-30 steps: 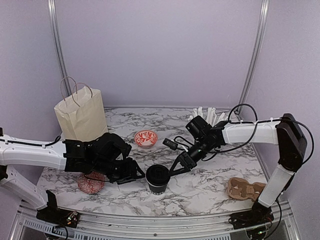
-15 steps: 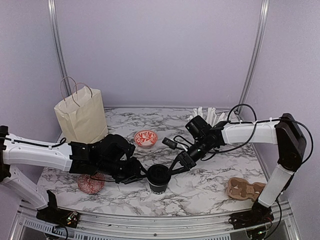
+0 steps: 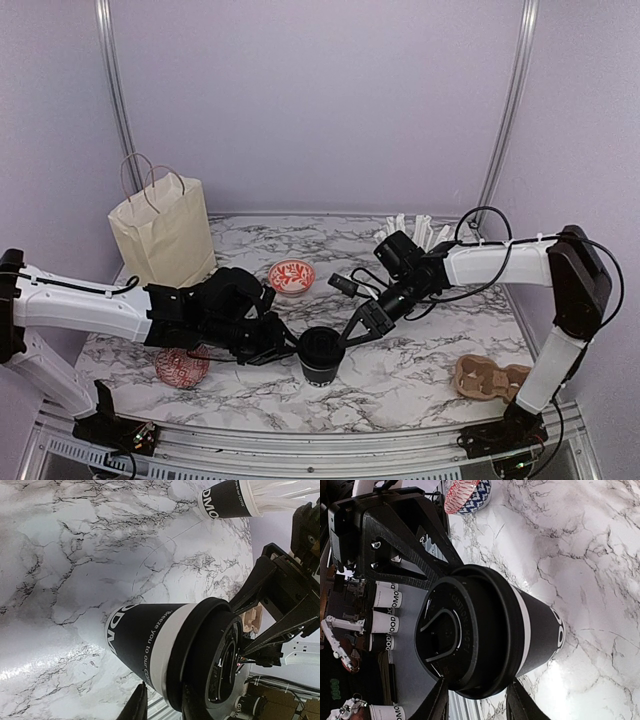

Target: Pack the takeout coffee

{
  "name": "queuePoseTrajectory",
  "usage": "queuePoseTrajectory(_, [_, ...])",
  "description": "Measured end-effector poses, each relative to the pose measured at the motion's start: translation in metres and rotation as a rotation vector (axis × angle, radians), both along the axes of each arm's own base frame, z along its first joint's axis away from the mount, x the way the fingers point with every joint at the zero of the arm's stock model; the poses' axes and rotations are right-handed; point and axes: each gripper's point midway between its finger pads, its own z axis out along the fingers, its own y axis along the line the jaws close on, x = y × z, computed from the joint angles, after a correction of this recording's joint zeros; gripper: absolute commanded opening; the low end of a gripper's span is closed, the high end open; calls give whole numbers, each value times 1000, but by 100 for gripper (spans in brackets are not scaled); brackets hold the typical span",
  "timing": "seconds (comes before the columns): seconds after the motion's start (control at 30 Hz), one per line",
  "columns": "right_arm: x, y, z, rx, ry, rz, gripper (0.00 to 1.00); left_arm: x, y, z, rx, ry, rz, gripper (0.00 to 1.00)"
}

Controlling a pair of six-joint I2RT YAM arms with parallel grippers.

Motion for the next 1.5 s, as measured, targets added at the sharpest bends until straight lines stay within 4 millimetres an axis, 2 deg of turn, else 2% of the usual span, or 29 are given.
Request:
queuePoseTrajectory(0.23, [2, -4, -2, -2, 22, -10, 35, 2, -9, 1, -53, 15, -1, 10])
queuePoseTrajectory(0.5, [3, -8, -3, 1, 65, -20, 34, 4, -15, 1, -93, 27, -8, 10])
queuePoseTrajectory(0.8, [4, -8, -5, 21, 117, -16, 33, 3, -17, -4, -145, 66, -3, 5])
queuePoseTrajectory(1.03, [5, -7, -6, 17, 140, -16, 31, 3, -14, -8, -237, 112, 2, 6])
queuePoseTrajectory(1.13, [6, -8, -6, 5, 153, -19, 31, 3, -15, -11, -262, 137, -13, 18])
queuePoseTrajectory(1.17, [6, -8, -7, 0, 158, -20, 31, 4, -15, -12, -267, 149, -16, 19])
queuePoseTrajectory(1.27, [8, -9, -7, -14, 158, -27, 31, 3, -17, -14, -286, 172, -40, 5])
queuePoseTrajectory(1.3, [10, -9, -7, -21, 154, -32, 31, 2, -19, -13, -295, 175, -53, 5])
queuePoseTrajectory(1.4, [11, -9, -7, -24, 151, -34, 31, 1, -21, -13, -305, 178, -72, 11])
queuePoseTrajectory(1.5, [13, -10, -9, -29, 161, -40, 31, 1, -24, -13, -307, 180, -95, 12])
